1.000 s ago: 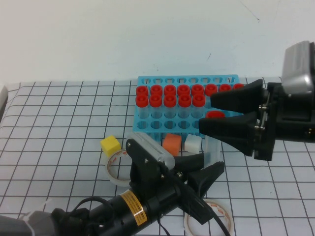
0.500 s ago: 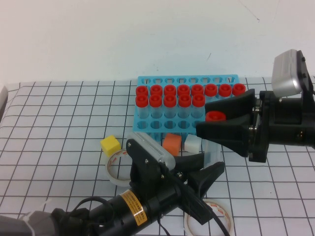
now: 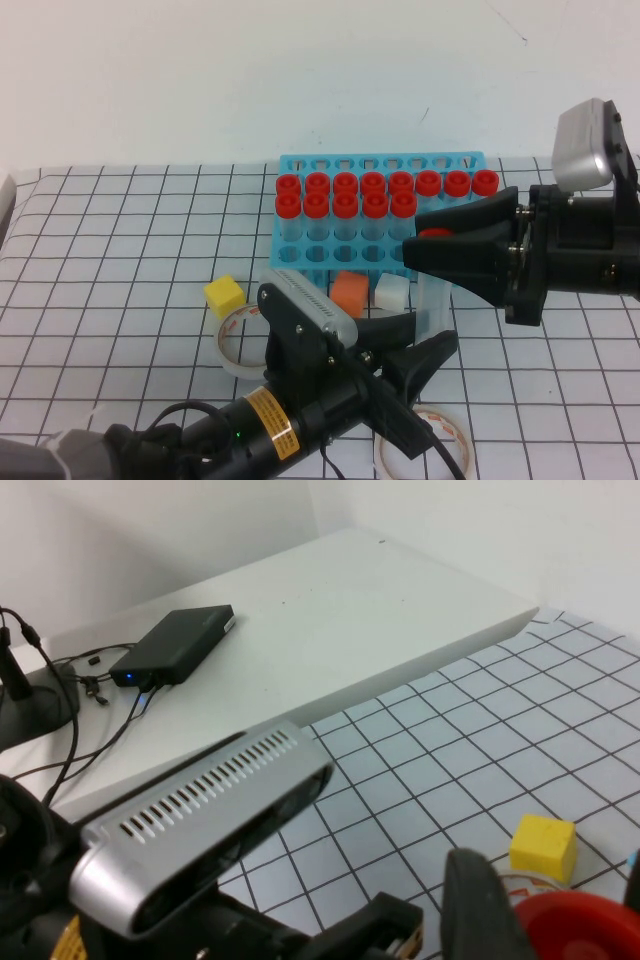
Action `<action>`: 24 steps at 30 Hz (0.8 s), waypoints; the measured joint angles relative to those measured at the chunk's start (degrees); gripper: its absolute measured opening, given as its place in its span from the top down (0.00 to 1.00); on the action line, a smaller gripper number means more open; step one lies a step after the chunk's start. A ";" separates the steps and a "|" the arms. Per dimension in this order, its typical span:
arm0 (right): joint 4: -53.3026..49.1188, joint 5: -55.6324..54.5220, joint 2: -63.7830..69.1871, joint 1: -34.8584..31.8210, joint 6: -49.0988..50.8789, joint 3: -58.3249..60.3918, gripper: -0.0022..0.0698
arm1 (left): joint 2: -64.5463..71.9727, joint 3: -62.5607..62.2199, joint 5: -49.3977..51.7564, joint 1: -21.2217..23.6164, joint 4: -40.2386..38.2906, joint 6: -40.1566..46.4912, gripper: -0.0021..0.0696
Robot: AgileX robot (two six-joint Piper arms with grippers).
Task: Place the test tubes
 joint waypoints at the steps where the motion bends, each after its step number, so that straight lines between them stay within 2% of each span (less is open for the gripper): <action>1: 0.00 0.00 0.00 0.00 0.00 0.00 0.58 | 0.00 0.00 0.00 0.00 0.00 0.13 0.67; 4: 0.11 0.00 0.00 0.00 0.00 0.00 0.58 | 0.00 0.00 0.00 0.00 0.00 0.83 0.64; 7: 0.11 0.10 0.00 0.00 0.00 -0.13 0.58 | 0.00 0.00 -0.02 0.00 0.00 1.67 0.51; 10: 0.11 0.23 -0.69 -0.86 -0.65 -0.21 0.58 | -1.23 0.43 0.08 0.69 1.25 2.00 0.43; 16: 0.11 0.23 -5.63 -5.11 -1.01 -0.21 0.58 | -8.74 6.36 -0.03 7.22 4.61 2.81 0.41; 18: 0.11 0.23 -7.70 -6.08 -1.01 -0.25 0.58 | -12.06 9.31 -0.03 10.19 6.05 2.81 0.46; 19: 0.11 0.23 -8.54 -6.37 -1.01 -0.25 0.58 | -14.13 10.94 -0.03 11.92 7.33 2.81 0.51; 20: -0.01 0.23 -9.56 -6.51 -1.01 -0.25 0.58 | -15.88 12.24 -0.03 13.69 8.63 2.81 0.57; 22: -1.01 0.48 -11.44 -6.59 -1.01 -0.25 0.58 | -20.64 15.12 1.06 16.97 12.97 2.81 0.76; 24: -3.00 1.04 -12.95 -6.59 -0.10 -0.25 0.58 | -25.77 17.40 3.80 19.50 17.07 1.64 0.88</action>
